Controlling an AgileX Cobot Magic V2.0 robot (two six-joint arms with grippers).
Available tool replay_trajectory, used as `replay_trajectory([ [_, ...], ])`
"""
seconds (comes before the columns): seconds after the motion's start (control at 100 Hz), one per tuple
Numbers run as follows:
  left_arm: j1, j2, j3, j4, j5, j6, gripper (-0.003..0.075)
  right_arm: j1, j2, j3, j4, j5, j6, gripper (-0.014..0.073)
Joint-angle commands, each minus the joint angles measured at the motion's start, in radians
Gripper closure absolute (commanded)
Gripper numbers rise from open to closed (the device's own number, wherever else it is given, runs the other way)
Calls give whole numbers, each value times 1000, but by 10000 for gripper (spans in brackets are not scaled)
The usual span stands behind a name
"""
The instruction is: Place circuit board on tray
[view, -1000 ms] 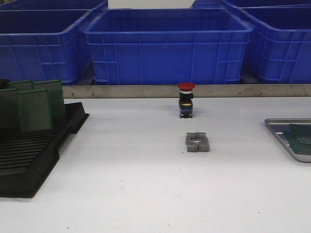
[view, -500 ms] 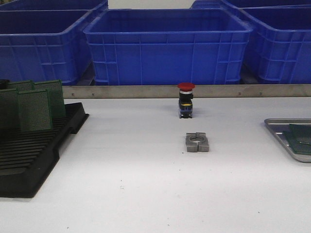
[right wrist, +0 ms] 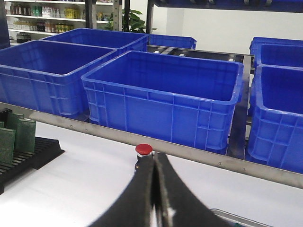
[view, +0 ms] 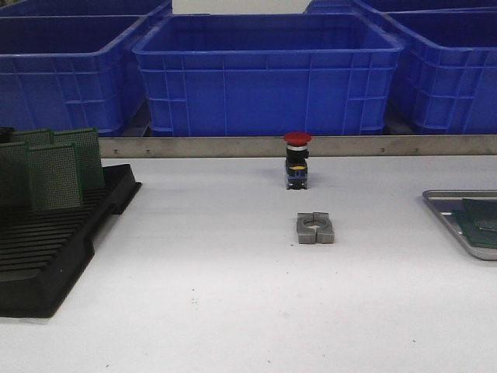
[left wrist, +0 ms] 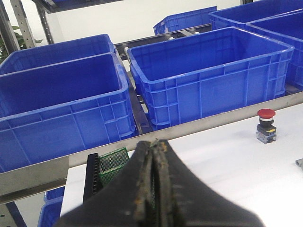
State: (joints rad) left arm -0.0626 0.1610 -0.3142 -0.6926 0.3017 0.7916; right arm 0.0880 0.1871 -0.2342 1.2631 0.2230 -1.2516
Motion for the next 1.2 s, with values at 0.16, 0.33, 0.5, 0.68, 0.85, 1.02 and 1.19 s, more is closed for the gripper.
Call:
replay_trajectory([
  [0.16,-1,10,-28,-25,-71,-11,741,2,9,-25,15,-17,-12,654],
  [0.33,-1,10,-28,-25,-71,-11,741,2,9,-25,15,-17,-12,654],
  [0.5,-1,5,15,175,-149,-204,741,2,9,-25,15,-17,-12,654],
  [0.68,-1,-45,134,600,-179,-706,741,2,9,-25,15,-17,-12,654],
  [0.85,-1,-123,327,626,-345,-766,741,0,9,-25,15,-17,-12,654],
  [1.02,7,-192,338,632,-213,-792,741,-1,8,-25,15,-11,-12,654],
  [1.19,11,-194,339,637,-206,-792,741,-1,7,-25,15,-6,-12,654],
])
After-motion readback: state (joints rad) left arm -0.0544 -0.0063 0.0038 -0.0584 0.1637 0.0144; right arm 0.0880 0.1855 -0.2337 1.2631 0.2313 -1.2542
